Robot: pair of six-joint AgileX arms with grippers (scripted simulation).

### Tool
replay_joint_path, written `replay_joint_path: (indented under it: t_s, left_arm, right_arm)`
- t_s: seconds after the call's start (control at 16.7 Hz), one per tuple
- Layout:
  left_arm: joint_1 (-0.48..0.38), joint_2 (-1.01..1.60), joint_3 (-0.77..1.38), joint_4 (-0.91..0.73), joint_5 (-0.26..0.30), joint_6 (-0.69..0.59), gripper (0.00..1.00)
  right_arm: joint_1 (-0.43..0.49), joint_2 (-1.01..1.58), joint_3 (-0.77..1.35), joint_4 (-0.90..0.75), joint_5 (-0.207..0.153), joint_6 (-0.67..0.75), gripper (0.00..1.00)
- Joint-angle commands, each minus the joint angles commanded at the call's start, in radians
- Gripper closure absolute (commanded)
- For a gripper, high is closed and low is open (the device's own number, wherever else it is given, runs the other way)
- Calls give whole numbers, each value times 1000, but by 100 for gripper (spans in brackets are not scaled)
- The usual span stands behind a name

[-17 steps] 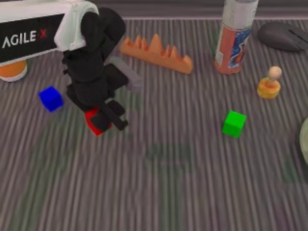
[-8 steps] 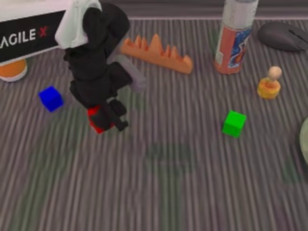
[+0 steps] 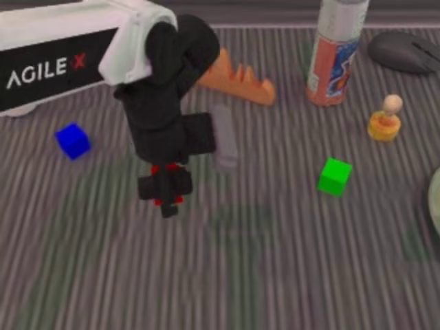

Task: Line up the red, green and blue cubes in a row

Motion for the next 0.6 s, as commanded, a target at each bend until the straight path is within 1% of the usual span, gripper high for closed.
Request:
replay_joint_path:
  t_s: [0.18,0.48,0.6]
  left_arm:
    - [-26,-20,-11,-5,1,73,100]
    - [-23,-16,-11,0,1,77,100]
    - [-25,-4,-38,38,1,78,100]
  right_arm:
    - [0,0,0,0,0,0,0]
    - [0,0,0,0,0,0,0]
    - [0,0,0,0,0,0,0]
